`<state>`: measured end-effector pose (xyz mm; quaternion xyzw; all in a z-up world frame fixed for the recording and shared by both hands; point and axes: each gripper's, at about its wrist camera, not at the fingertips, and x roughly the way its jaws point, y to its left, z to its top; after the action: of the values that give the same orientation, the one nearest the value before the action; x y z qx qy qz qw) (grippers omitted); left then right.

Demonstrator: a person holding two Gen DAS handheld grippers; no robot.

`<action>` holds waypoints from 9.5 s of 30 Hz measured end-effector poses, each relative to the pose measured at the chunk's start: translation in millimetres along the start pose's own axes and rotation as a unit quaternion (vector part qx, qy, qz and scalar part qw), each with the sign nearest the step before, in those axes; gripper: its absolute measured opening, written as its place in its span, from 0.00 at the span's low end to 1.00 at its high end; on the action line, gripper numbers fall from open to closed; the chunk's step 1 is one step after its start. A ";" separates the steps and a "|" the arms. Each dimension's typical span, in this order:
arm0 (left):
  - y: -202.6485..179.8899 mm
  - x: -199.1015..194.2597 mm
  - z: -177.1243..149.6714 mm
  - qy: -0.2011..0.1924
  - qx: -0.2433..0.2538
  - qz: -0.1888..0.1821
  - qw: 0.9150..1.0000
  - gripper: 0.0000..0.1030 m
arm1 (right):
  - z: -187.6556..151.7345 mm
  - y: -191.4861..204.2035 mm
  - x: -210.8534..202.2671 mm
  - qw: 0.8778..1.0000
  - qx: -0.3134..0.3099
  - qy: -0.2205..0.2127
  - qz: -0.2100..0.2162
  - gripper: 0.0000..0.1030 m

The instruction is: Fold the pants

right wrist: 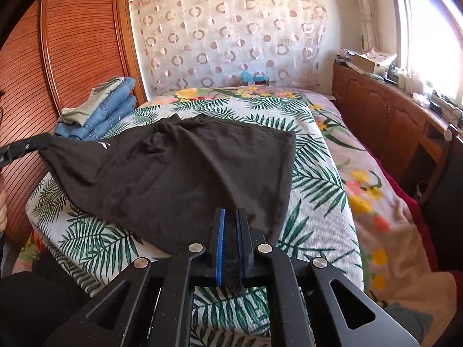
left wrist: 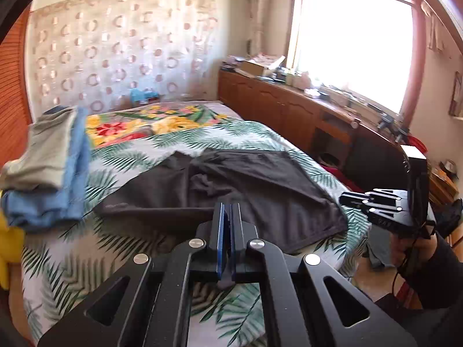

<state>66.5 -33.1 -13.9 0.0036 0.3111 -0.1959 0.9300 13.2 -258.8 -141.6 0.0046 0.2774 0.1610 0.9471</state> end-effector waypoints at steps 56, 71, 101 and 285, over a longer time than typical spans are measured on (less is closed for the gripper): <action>38.2 65.2 -68.1 0.094 -0.044 0.054 0.993 0.79 | 27.3 67.9 67.2 0.993 -0.060 0.025 0.098 0.25; 41.9 59.9 -66.2 0.080 -0.055 0.049 0.994 0.79 | 33.7 80.8 111.9 0.985 -0.079 0.076 0.133 0.05; -13.3 72.8 -24.9 0.061 -0.005 0.009 0.998 0.79 | 26.0 3.6 -36.2 0.997 -0.033 -0.050 0.047 0.04; 18.8 181.6 40.8 0.108 0.029 0.002 0.994 0.79 | 152.2 -84.8 122.8 0.998 -0.043 0.040 -0.009 0.02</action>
<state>229.5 -86.7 -88.6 0.0520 0.4041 -0.2018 0.8907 216.6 -289.2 -85.5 -0.0455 0.3077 0.1641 0.9361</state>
